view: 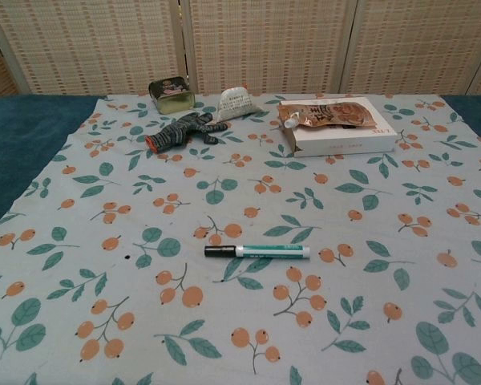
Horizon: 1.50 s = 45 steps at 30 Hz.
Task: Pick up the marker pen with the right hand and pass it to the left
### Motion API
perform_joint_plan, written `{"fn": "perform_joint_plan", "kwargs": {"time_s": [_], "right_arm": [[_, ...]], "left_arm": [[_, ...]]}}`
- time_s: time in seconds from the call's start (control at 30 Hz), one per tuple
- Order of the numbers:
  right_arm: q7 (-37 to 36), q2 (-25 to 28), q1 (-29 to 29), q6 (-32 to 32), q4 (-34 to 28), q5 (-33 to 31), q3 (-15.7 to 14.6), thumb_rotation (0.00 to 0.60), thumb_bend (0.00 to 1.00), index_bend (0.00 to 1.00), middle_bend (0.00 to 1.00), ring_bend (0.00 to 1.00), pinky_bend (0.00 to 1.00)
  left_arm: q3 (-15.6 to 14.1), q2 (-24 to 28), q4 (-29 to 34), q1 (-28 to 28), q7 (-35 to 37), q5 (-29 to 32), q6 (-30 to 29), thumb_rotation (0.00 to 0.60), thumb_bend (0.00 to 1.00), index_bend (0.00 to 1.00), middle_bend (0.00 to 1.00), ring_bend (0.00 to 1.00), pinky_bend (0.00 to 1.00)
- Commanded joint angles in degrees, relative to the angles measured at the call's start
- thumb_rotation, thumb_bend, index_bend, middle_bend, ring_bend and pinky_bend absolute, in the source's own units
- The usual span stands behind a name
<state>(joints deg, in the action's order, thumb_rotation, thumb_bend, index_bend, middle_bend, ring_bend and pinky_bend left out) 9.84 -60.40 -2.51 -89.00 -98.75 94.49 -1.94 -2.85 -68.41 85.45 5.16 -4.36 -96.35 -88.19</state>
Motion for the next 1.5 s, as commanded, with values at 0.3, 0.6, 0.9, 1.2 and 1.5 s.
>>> {"fn": "perform_joint_plan", "kwargs": {"time_s": [0.3, 0.6, 0.9, 1.2, 1.5], "right_arm": [[2.4, -3.93, 4.87, 6.18, -2.61, 1.38, 1.24, 0.6, 0.19, 0.0, 0.0, 0.0, 0.0], [22.05, -18.65, 17.98, 22.59, -8.45, -4.63, 8.36, 0.6, 0.19, 0.17, 0.15, 0.0, 0.0], [37.07, -35.2, 26.69, 29.9, -2.4, -17.17, 12.09, 0.6, 0.19, 0.25, 0.22, 0.0, 0.0], [42.12, -46.4, 32.9, 31.16, 6.78, -27.94, 14.78, 0.6, 0.19, 0.29, 0.25, 0.0, 0.0], [44.04, -50.34, 35.83, 30.33, 11.27, -30.91, 14.14, 0.6, 0.19, 0.34, 0.28, 0.0, 0.0]], "left_arm": [[0.07, -0.69, 0.08, 0.87, -0.33, -0.46, 1.12, 0.6, 0.4, 0.0, 0.0, 0.0, 0.02], [-0.42, -0.76, -0.01, 1.71, 0.07, -1.01, 2.43, 0.6, 0.4, 0.0, 0.0, 0.0, 0.02], [-0.44, -0.03, -0.06, 1.23, 1.37, -0.5, 1.64, 0.6, 0.4, 0.0, 0.0, 0.0, 0.02], [-0.6, 0.24, -0.16, 1.09, 1.96, -0.5, 1.46, 0.6, 0.4, 0.0, 0.0, 0.0, 0.02], [-0.4, 0.47, -0.08, 1.2, 2.43, -0.19, 1.58, 0.6, 0.4, 0.0, 0.0, 0.0, 0.02]]}}
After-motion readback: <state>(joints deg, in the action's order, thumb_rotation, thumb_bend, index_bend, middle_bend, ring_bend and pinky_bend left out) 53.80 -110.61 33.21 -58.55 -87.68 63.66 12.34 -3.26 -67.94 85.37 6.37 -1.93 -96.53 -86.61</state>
